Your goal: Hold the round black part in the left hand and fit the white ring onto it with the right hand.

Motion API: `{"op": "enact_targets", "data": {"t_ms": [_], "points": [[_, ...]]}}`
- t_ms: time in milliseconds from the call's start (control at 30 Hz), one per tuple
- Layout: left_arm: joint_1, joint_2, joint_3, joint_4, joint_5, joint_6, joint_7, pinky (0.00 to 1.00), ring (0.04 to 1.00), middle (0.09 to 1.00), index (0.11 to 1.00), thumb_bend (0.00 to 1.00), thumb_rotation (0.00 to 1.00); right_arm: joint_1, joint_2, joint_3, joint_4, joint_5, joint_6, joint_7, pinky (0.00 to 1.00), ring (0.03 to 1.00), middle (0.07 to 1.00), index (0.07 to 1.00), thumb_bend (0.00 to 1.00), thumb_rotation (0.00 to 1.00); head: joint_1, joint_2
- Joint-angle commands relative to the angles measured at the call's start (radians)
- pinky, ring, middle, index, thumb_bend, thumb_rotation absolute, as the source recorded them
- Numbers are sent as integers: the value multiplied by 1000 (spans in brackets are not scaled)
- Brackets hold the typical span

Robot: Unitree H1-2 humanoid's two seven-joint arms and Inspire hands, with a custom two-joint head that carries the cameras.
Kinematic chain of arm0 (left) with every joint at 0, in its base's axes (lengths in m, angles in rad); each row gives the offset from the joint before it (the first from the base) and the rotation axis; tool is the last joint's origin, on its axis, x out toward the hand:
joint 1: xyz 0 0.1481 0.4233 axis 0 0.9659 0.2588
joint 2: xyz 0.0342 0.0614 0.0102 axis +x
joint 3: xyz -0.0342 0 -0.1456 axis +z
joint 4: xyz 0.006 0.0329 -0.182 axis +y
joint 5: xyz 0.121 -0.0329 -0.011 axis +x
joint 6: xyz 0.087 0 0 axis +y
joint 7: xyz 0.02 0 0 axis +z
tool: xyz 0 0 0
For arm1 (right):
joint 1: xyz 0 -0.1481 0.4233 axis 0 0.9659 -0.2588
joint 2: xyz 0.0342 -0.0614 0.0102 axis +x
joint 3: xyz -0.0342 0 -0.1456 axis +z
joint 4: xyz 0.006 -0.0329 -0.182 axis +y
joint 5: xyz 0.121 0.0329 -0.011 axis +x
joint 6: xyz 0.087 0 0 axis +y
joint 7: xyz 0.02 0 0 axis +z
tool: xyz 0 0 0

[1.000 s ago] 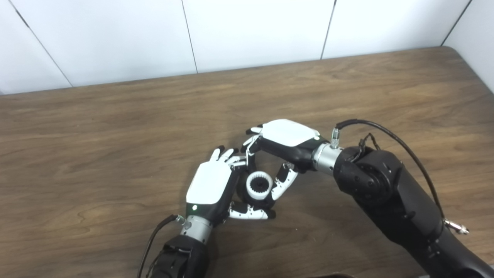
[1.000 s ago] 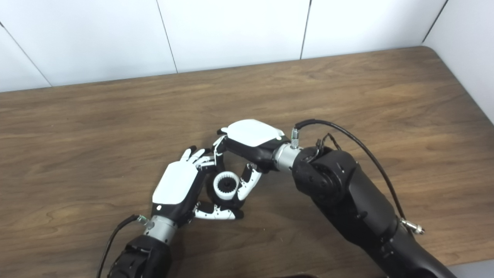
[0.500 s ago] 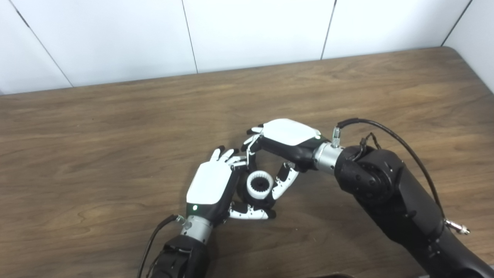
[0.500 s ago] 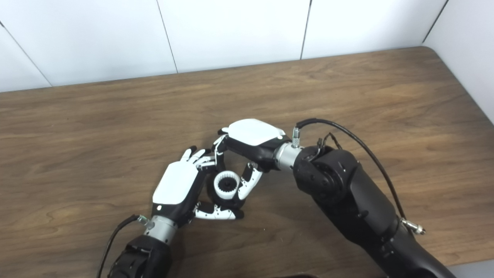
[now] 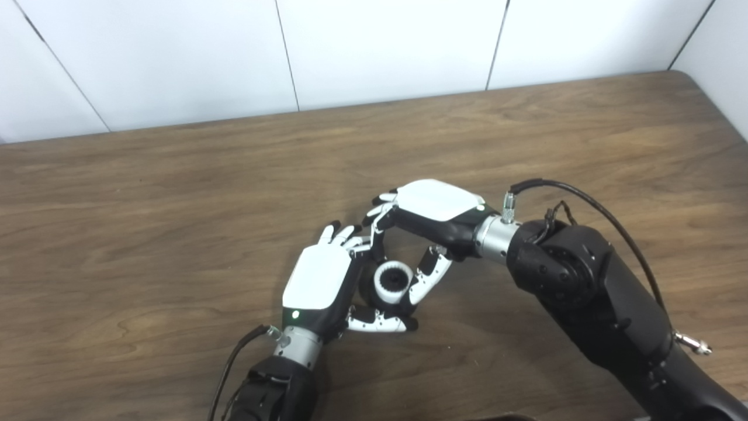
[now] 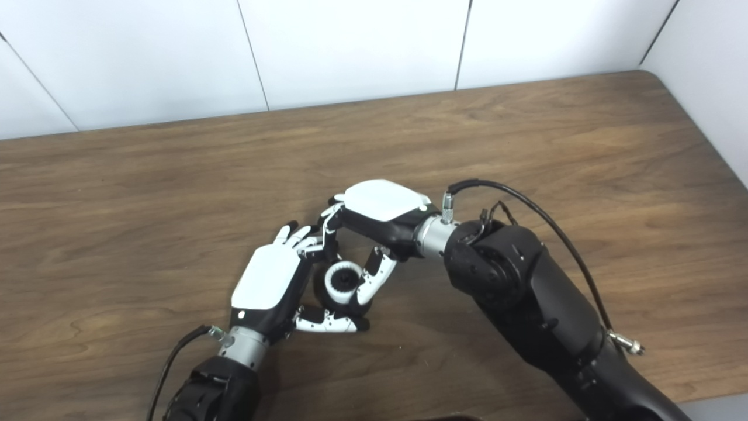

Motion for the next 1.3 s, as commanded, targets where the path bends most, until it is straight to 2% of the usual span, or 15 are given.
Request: {"op": "enact_targets", "data": {"t_ms": [0, 233, 600, 833, 1067, 1267], "points": [[16, 8, -18, 39, 13, 18, -62, 1000, 917, 790, 482, 525, 55, -32, -3, -9, -21, -6, -18, -4, 967, 947, 857, 614, 1000, 249, 1, 1], [15, 9, -17, 41, 11, 17, -61, 1000, 918, 792, 483, 525, 55, -35, 0, -11, -22, -15, -11, 14, 974, 956, 865, 630, 1000, 265, 1, 1], [12, 8, -17, 43, 13, 17, -59, 1000, 917, 788, 482, 525, 55, -37, -3, -26, -21, -6, -20, 10, 977, 954, 856, 602, 1000, 252, -1, 2], [11, 8, -16, 42, 11, 21, -65, 1000, 920, 793, 482, 525, 55, -55, -18, -69, -29, 3, -11, 12, 971, 960, 851, 591, 1000, 229, -2, -1], [11, 12, -15, 43, 12, 19, -65, 1000, 920, 792, 482, 525, 55, -86, -33, -134, -45, 20, 44, 53, 991, 983, 870, 610, 978, 216, -4, -2], [11, 16, -13, 44, 10, 18, -64, 1000, 916, 791, 482, 525, 55, -101, -58, -164, -58, 32, 71, 62, 997, 989, 866, 609, 958, 220, -6, -4]]}}
